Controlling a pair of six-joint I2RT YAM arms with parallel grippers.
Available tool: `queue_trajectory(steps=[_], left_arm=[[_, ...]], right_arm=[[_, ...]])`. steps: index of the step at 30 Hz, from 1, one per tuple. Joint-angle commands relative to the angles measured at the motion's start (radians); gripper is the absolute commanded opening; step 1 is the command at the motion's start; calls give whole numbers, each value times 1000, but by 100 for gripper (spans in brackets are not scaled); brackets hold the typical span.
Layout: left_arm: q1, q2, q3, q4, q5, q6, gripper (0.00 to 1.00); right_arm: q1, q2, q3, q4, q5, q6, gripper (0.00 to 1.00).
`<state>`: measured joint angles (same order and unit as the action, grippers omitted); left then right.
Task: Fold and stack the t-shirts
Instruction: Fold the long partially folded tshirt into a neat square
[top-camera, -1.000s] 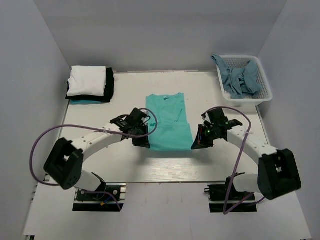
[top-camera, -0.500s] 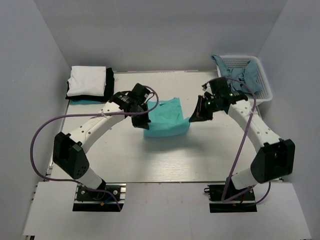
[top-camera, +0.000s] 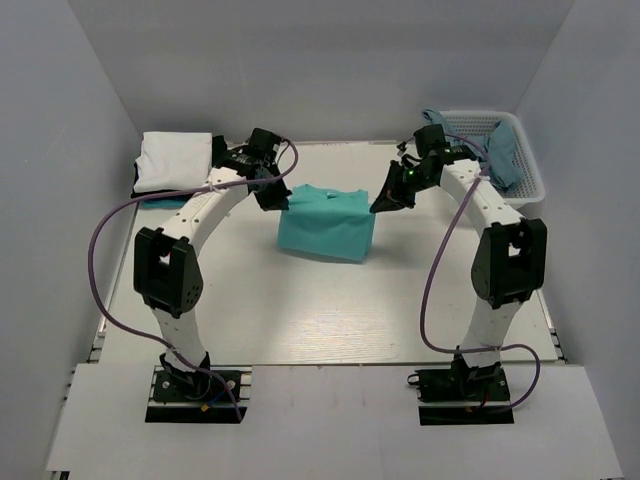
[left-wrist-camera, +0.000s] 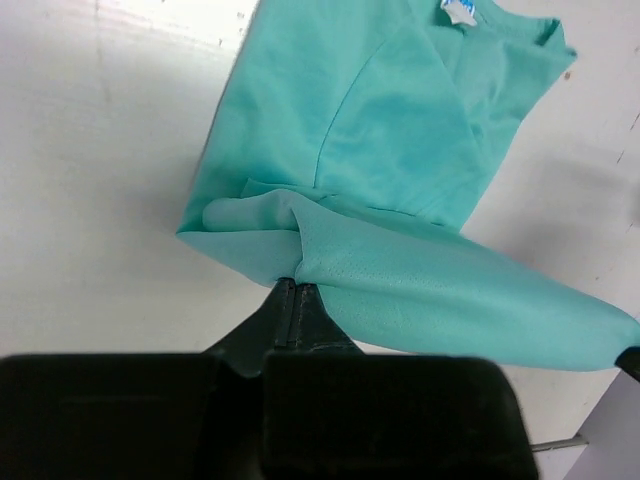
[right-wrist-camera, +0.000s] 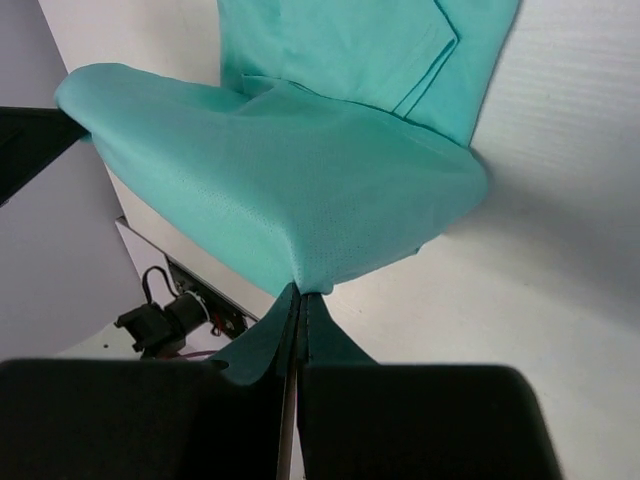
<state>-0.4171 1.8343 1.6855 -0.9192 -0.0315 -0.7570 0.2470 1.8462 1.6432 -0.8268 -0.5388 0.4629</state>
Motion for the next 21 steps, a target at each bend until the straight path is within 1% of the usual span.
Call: queue_trajectory(steps=[1,5,8,9,11,12,13,14,15,16,17,18,19,20,21], left_arm=[[26,32,60,100,45,37,0],[55,137,155,127,58,38,0],[64,229,267,170,85,50,0],[76,252,288,186,99,50,0],[87,331,333,209,122,50,0],[87,359,389,220,133,50,0],[96,387,416,220,133,50,0],[97,434,451,258,142,50,0],[106,454,460,285,153,50,6],[106,470,460,331,180,50,14],[106,483,460,388,189,50,19],[106,502,470,478,200,50,27],[106,541,524,509,197,97,84],[106,563,572,510,187,97,99],[106,578,613,497,209,128,100]], right_arm=[[-22,56,72,43,-59,-6,0],[-38,156,139,80,-90,6,0],[-58,223,193,133,-81,36,0],[-58,240,204,182,-85,68,0],[-71,312,263,218,-118,79,0],[-72,355,280,232,-125,97,0],[-84,378,350,244,-118,98,0],[-83,418,368,261,-124,100,0],[-86,451,392,282,-104,111,0],[-97,464,395,389,-46,120,0],[-101,496,392,435,32,123,0],[-107,510,400,466,71,184,0],[-126,524,426,554,59,192,15],[-127,536,475,578,80,197,38],[-129,577,519,580,80,180,58]])
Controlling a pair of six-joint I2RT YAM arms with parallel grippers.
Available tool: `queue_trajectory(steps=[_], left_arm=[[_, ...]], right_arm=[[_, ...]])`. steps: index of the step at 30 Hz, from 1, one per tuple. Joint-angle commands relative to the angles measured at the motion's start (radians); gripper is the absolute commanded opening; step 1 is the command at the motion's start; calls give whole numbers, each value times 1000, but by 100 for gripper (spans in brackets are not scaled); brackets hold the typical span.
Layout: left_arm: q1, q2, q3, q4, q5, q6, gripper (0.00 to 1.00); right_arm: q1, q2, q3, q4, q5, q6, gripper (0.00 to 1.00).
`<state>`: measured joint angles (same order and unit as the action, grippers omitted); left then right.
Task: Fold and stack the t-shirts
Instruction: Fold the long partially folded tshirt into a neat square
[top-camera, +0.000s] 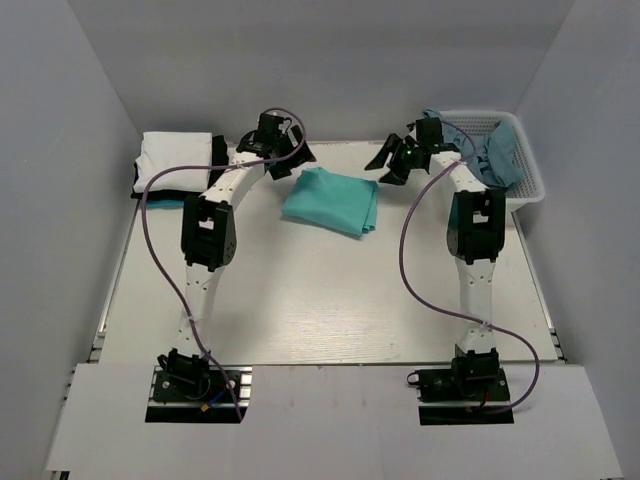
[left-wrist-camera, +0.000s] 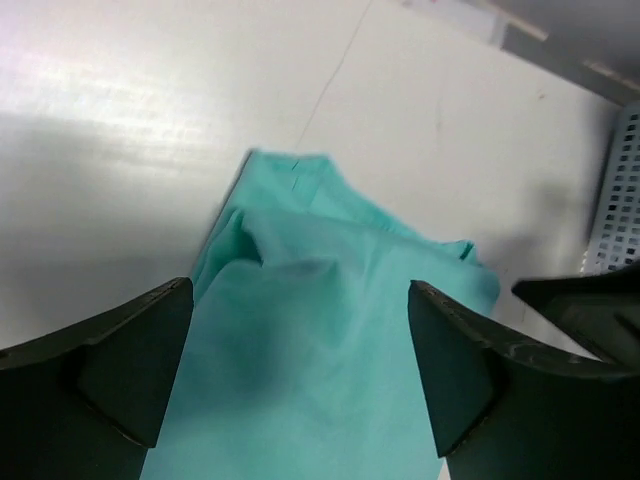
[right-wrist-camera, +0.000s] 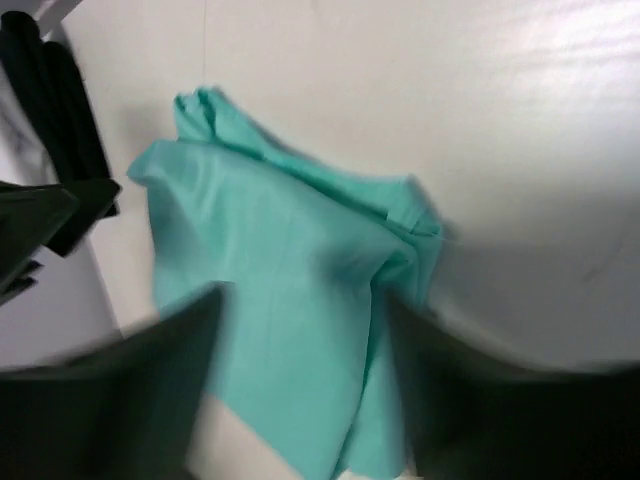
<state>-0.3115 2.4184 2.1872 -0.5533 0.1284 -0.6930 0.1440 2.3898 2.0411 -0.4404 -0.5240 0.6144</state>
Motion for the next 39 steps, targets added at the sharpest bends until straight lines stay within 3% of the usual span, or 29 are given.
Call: queue_trajectory(steps=[1,2,4,8,12,24,31,35,39], left_arm=[[0,-5,143,121,60,85,100],[0,-22,143,121,60,105,100],[0,-83,36,165,41,124,100],[-23,-203,-108,214,79,138,100],[-43,-240,-242,251,149,106,100],[-83,-343,-672,279,137,61,100],[-115,-470,-946,305,204,30,100],[-153,-701,-1160,222,223,30,100],[-181,-924,-1274,129,191,1,100]], right_arm=[[-23,52,172,162,53,9,89],[-6,68,280,107,73,-1,90],[6,5,271,65,96,-88,90],[63,-196,-72,129,151,-174,90],[111,-296,-218,118,150,-200,90],[177,-297,-556,331,99,-2,90],[241,-359,-798,336,56,-77,90],[292,-537,-1020,328,41,-102,90],[345,-717,-1133,278,58,-111,90]])
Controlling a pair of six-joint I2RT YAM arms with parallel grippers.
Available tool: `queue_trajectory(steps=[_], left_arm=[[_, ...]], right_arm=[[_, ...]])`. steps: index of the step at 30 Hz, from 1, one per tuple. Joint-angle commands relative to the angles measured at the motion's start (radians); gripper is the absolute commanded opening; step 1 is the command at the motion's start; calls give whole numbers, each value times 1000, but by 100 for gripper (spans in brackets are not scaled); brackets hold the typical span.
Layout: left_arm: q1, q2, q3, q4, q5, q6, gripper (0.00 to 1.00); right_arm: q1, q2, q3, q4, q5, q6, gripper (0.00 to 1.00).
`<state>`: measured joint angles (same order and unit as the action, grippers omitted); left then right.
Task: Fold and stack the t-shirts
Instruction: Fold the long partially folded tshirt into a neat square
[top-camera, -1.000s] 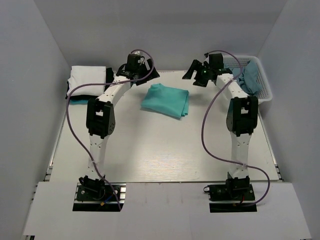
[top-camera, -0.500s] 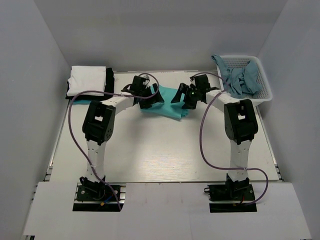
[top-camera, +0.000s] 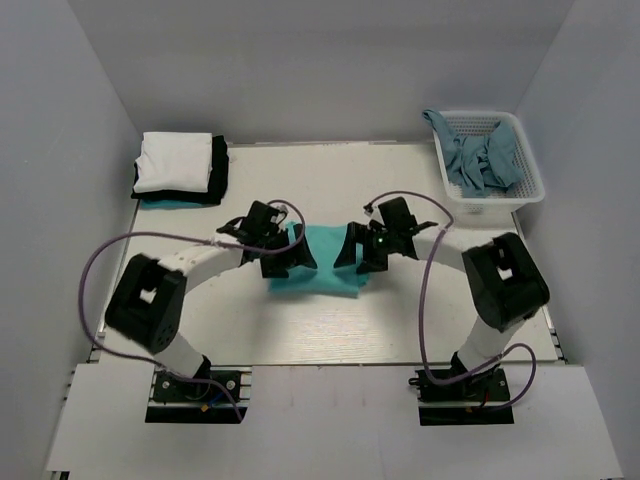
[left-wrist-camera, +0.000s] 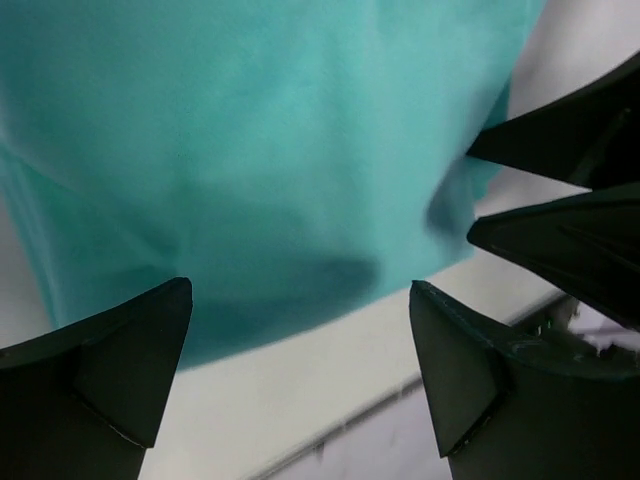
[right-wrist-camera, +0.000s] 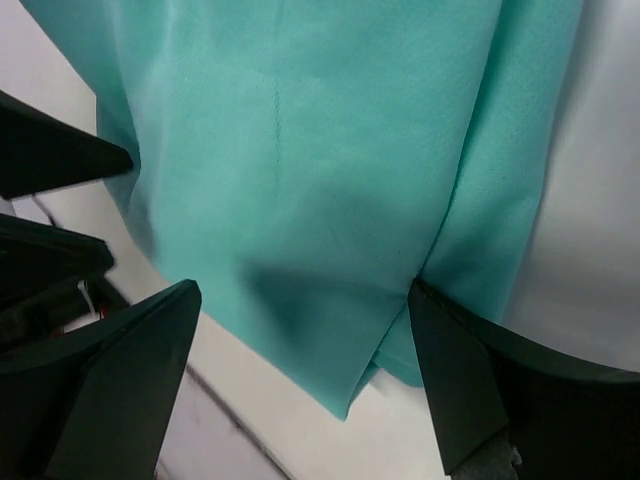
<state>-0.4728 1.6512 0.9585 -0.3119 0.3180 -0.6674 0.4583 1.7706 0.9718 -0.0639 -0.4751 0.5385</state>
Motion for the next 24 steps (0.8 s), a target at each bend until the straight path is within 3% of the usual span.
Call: queue_trajectory(steps=[1,7,11,12,15,20,24], left_arm=[[-20,-253,-46,-133,-40,-35,100],[-20,-378,32,-246,-244,-44,100],[-1,-312,85,-328,-376,-58,100],[-1,-289,95,-341,-434,-69,100],[-1,-200,131,-354,-457,-78,100],[-1,-117,140,-279,-458,-57,86],[-1,-64,120,-231,-433,-57,65]], right_arm=[[33,-152,-67,-115,21,-34,90],[60,-280,68,-347,190,-101,90],[74,-270,88,-413,262,-104,88],[82,-260,93,-419,273,-104,82],[103,-208,105,-421,282,-88,79],[134,-119,100,-422,309,-63,74],[157,-60,97,-401,303,-45,68]])
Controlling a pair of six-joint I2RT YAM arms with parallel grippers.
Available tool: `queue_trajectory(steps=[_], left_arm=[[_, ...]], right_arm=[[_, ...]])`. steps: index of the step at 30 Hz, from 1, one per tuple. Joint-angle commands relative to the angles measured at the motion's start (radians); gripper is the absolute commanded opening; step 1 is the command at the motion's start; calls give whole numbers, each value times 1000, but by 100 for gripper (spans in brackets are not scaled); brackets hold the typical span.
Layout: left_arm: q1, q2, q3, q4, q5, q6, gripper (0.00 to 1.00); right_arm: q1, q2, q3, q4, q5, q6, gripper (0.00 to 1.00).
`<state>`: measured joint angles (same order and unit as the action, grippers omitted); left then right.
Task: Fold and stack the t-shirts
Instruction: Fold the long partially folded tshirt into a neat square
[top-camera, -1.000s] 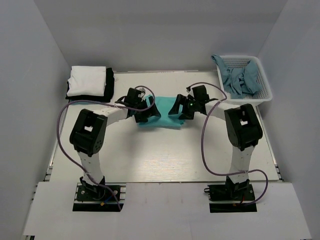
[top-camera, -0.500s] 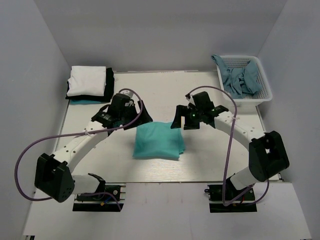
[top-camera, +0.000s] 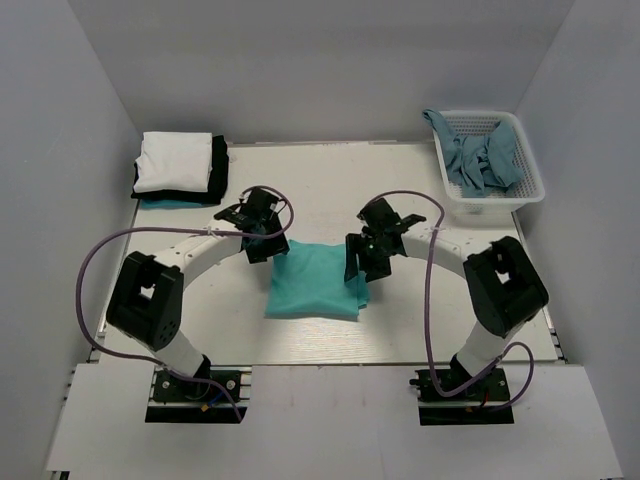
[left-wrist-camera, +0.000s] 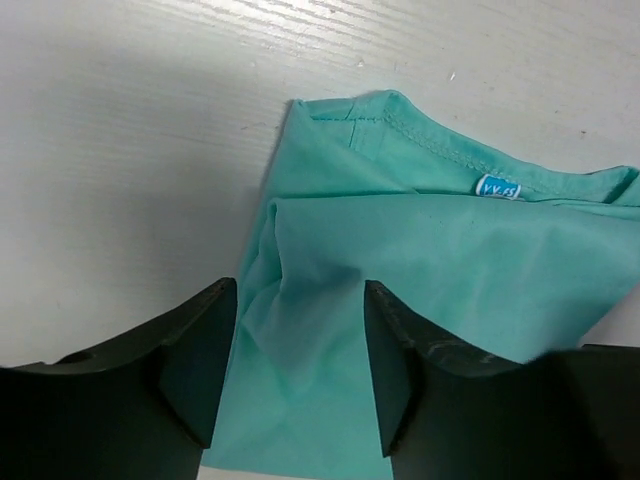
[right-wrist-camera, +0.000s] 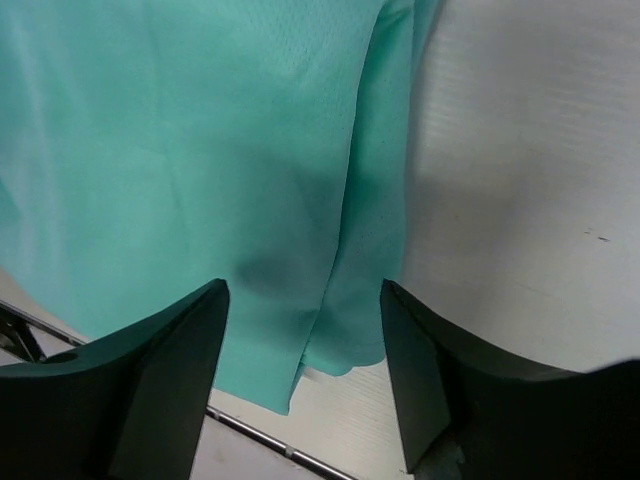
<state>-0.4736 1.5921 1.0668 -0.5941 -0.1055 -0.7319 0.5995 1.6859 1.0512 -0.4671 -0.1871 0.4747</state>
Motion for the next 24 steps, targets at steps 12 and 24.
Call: queue_trajectory(steps=[12,24], left_arm=[[0,72,-7,63,0,-11,26],[0,34,-48,85,10,-57,1]], right_arm=[[43,12,36,8,14,73,0],[7,-137,-115,517,-403,208,0]])
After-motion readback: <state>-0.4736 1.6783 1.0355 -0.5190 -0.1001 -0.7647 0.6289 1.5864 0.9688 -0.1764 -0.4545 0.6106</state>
